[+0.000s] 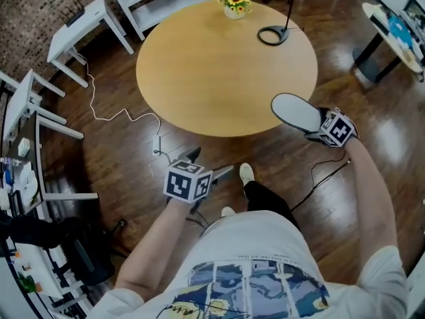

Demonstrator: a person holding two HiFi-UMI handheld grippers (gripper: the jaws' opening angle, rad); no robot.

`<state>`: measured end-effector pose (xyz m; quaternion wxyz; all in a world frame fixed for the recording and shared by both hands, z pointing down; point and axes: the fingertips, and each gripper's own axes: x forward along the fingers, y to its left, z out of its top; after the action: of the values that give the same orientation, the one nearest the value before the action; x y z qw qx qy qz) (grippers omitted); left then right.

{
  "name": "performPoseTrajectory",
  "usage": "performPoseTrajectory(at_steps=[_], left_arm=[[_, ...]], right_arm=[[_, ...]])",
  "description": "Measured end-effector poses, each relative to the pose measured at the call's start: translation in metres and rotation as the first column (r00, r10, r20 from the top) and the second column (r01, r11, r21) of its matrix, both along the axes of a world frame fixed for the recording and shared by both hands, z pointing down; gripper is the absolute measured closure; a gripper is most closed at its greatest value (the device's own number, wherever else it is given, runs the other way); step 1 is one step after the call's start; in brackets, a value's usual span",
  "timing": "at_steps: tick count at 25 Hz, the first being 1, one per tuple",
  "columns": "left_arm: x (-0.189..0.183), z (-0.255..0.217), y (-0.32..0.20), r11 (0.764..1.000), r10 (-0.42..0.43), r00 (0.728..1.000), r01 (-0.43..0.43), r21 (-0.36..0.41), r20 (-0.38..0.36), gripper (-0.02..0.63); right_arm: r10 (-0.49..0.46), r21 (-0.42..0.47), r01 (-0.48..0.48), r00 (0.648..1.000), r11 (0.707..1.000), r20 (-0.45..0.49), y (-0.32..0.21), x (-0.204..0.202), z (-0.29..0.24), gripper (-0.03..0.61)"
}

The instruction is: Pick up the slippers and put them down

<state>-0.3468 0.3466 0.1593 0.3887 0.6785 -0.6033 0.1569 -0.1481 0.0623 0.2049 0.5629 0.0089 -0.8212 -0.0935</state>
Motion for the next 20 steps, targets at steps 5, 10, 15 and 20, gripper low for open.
performPoseTrajectory(at_steps=[5, 10, 15, 20], left_arm=[[0.046, -0.008, -0.016, 0.996, 0.085, 0.996, -0.085, -0.001, 0.007, 0.118], [0.087, -0.002, -0.056, 0.984, 0.179, 0.983, -0.178, -0.034, 0.029, 0.118], [0.150, 0.018, -0.135, 0.957, 0.278, 0.960, -0.273, -0.100, 0.043, 0.118], [0.235, 0.061, -0.217, 0.892, 0.430, 0.901, -0.414, -0.181, 0.058, 0.118]], right_arm=[[0.165, -0.009, -0.165, 0.986, 0.986, -0.002, -0.008, 0.107, -0.006, 0.079], [0.312, -0.026, -0.312, 0.950, 0.950, 0.010, -0.035, 0.187, 0.019, 0.078], [0.403, -0.092, -0.400, 0.915, 0.912, 0.005, -0.075, 0.246, 0.070, 0.078], [0.494, -0.125, -0.489, 0.869, 0.863, 0.010, -0.129, 0.297, 0.138, 0.078]])
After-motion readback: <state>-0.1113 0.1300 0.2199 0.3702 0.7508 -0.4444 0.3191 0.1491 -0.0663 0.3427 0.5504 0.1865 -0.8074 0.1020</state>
